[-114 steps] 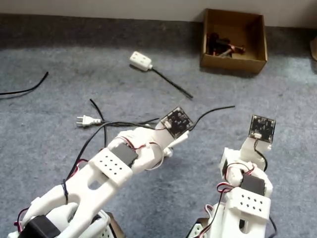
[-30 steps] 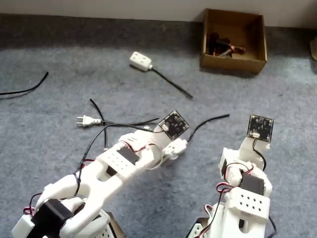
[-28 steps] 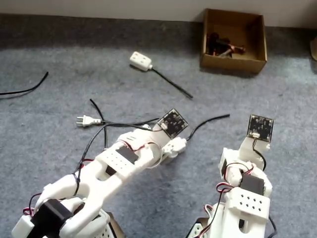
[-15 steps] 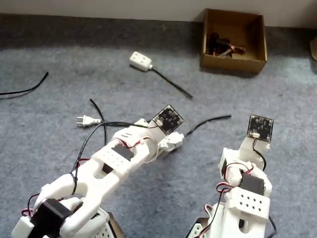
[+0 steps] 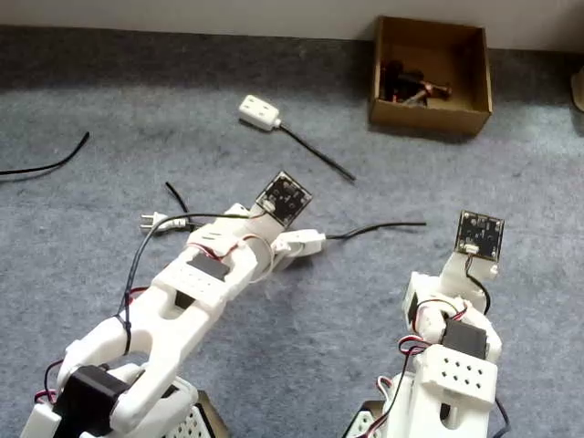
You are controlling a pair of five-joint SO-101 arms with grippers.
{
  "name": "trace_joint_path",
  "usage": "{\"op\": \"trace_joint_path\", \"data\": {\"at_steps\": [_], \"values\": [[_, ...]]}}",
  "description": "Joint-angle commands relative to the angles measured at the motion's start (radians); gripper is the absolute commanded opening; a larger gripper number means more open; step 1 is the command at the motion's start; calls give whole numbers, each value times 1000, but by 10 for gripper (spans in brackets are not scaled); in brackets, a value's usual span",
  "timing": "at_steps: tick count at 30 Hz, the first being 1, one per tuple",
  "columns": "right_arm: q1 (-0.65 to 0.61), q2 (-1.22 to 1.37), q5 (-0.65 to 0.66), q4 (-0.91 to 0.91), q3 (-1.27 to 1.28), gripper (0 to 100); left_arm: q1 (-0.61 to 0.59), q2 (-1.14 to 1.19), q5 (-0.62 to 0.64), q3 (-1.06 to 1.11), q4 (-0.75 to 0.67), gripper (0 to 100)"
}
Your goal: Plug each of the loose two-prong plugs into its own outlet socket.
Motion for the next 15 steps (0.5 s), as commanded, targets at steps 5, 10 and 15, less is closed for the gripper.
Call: {"op": "trace_joint_path", "data": {"at_steps": [5, 10, 15], "values": [[-13, -21, 11, -19, -12, 154, -36, 101, -11, -107, -117, 266], [-13, -21, 11, -19, -12, 154, -53, 334, -11, -245, -126, 266], [-13, -21, 11, -19, -12, 154, -59, 346, -12, -285, -124, 266]]}}
